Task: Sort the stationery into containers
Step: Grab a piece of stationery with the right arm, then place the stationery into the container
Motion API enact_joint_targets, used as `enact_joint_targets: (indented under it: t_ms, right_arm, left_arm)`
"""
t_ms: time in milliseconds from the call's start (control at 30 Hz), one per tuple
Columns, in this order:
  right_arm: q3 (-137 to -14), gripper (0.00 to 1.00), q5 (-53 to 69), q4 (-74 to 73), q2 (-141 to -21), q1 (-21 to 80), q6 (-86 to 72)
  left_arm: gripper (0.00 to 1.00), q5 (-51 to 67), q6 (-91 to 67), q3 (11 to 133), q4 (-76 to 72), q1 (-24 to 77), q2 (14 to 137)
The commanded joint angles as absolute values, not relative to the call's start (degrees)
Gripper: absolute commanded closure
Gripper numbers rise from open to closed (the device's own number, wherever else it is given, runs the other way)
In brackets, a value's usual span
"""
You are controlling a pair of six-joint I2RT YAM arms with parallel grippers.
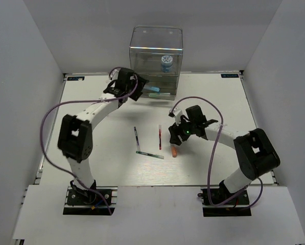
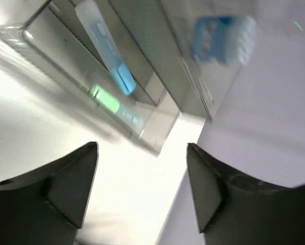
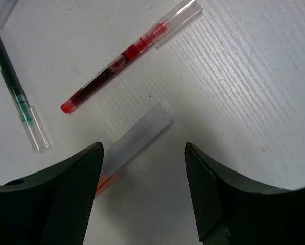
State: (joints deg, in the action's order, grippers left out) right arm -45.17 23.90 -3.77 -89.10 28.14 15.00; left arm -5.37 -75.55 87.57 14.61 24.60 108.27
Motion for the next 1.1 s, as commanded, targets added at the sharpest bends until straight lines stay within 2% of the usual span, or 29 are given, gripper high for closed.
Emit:
enact_joint_targets:
  t_ms: [0, 67, 133, 300, 400, 433, 533, 567, 767, 867, 1067]
  right_arm:
    - [-48.78, 0.29, 18.90, -3.69, -92.36, 30.05, 10.12]
    - [-49.57, 0.29, 17.15, -3.96, -93.33, 31.54, 9.49]
    - [-49.75, 0.34, 16.35, -4.39, -94.13, 32.08, 9.49]
    - [-50.01, 0.46, 12.75, -5.80, -95.62, 34.01, 9.58]
    - [-49.84, 0.62, 11.69, -7.03, -95.89, 34.28, 9.58]
    - [-49.49, 0.74, 11.86, -7.29, -95.71, 34.54, 10.10]
    - [-49.57, 0.91, 13.09, -7.30, -94.32, 34.45, 12.99]
    - [-50.01, 0.99, 13.53, -7.21, -94.05, 34.28, 13.88]
    - [-56.42, 1.00, 15.90, -3.35, -88.25, 33.05, 28.80]
    - [-58.97, 1.00, 18.37, 5.24, -87.71, 32.08, 35.39]
    - [-68.37, 1.00, 22.15, 13.96, -95.52, 30.32, 39.28]
  left_arm:
    - [0.17, -9.56, -62.25, 78.25, 8.01, 24.96, 92.49]
    - [0.13, -10.11, -58.28, 68.76, 4.15, 24.09, 87.04]
    - [0.10, -11.42, -57.05, 60.87, 3.34, 24.08, 79.65]
    - [0.07, -15.37, -55.72, 51.00, 6.75, 24.08, 70.06]
    - [0.07, -17.93, -54.32, 47.04, 10.44, 24.79, 64.88]
    - [0.07, -18.80, -54.32, 46.06, 11.50, 24.79, 63.73]
    - [0.07, -18.81, -55.80, 42.02, 13.53, 24.26, 59.07]
    - [0.07, -19.33, -56.59, 41.14, 13.54, 24.26, 58.11]
    - [0.07, -18.72, -58.62, 36.65, 14.15, 24.78, 55.37]
    - [0.07, -18.72, -58.62, 35.43, 13.62, 24.79, 55.37]
    - [0.06, -18.72, -58.62, 34.20, 14.94, 24.79, 54.23]
